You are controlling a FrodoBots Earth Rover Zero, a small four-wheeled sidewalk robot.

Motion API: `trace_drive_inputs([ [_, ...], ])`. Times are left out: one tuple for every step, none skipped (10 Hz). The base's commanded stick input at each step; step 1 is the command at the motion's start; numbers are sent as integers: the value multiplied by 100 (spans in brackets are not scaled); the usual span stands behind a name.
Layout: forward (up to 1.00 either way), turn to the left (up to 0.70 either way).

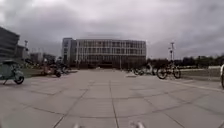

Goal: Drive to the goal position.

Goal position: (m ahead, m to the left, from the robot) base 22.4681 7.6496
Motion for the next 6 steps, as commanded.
trace_drive_inputs([
  [45, 0],
  [45, 0],
  [45, 0],
  [45, 0],
  [45, 0],
  [45, 0],
])
